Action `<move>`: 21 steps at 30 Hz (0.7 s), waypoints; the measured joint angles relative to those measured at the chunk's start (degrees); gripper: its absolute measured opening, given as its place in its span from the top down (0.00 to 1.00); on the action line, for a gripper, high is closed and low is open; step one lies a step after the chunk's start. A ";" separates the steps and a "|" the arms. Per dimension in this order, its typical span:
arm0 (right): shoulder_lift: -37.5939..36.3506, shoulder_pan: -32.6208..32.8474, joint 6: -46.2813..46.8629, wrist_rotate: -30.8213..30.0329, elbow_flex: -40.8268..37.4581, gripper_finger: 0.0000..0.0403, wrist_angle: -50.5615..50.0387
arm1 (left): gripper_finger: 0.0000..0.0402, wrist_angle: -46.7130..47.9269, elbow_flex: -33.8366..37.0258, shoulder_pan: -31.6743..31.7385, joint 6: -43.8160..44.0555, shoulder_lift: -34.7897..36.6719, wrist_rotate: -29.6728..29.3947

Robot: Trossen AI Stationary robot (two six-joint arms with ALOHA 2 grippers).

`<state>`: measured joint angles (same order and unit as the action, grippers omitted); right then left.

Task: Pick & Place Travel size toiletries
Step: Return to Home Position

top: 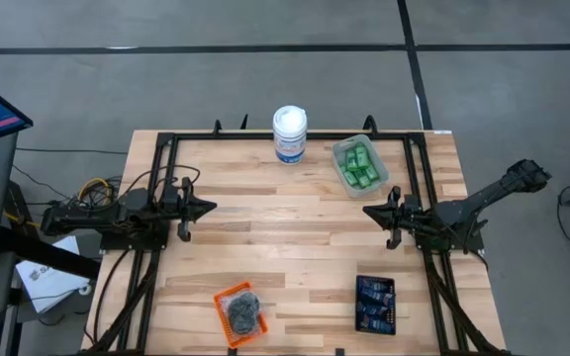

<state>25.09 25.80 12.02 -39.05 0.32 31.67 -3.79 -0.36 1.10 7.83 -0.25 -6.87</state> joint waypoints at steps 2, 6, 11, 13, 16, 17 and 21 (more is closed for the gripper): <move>0.01 0.00 -0.01 0.00 0.00 0.99 0.00 | 1.00 -0.22 0.00 0.00 -0.01 0.00 0.00; 0.02 0.00 0.00 0.01 0.00 0.99 -0.01 | 1.00 -0.22 0.00 0.00 -0.01 0.00 0.00; 0.02 0.01 0.00 0.00 0.00 0.99 -0.01 | 1.00 -0.26 0.00 0.00 -0.01 0.00 0.02; 0.02 0.01 0.00 0.00 0.00 0.99 -0.01 | 1.00 -0.28 0.00 0.00 0.00 0.00 0.02; 0.02 -0.01 0.01 0.00 0.00 0.99 -0.01 | 1.00 -0.33 0.00 0.00 0.00 0.00 0.02; 0.02 0.00 0.00 0.01 0.00 0.99 -0.01 | 1.00 -0.36 0.00 0.00 0.00 0.00 0.04; 0.02 0.00 0.00 0.00 0.00 0.99 -0.01 | 1.00 -0.48 0.00 0.00 -0.02 0.00 0.07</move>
